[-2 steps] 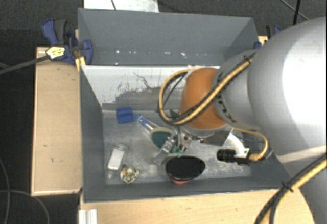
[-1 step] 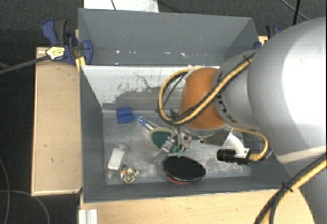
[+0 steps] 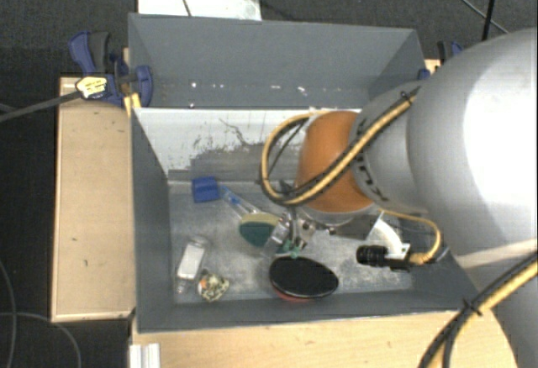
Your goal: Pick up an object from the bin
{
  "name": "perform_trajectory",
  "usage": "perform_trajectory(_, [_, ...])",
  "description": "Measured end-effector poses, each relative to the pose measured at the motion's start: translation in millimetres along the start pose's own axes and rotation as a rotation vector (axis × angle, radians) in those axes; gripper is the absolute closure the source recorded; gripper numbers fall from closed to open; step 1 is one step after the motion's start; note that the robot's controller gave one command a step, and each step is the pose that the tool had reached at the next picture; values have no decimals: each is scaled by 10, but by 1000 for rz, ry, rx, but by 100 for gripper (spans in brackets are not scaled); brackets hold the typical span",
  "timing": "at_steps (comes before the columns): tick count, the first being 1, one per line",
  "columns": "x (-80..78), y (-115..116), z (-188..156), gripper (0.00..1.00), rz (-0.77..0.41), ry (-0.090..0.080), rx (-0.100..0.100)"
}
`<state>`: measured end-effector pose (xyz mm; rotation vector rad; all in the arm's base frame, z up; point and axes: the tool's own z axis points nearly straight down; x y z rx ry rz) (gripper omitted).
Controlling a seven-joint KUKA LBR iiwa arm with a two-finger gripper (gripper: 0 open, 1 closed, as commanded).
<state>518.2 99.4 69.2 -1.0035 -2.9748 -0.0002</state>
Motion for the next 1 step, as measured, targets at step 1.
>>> perform_trajectory(1, [-12, 10, -623, 100, -3, -6, -5])
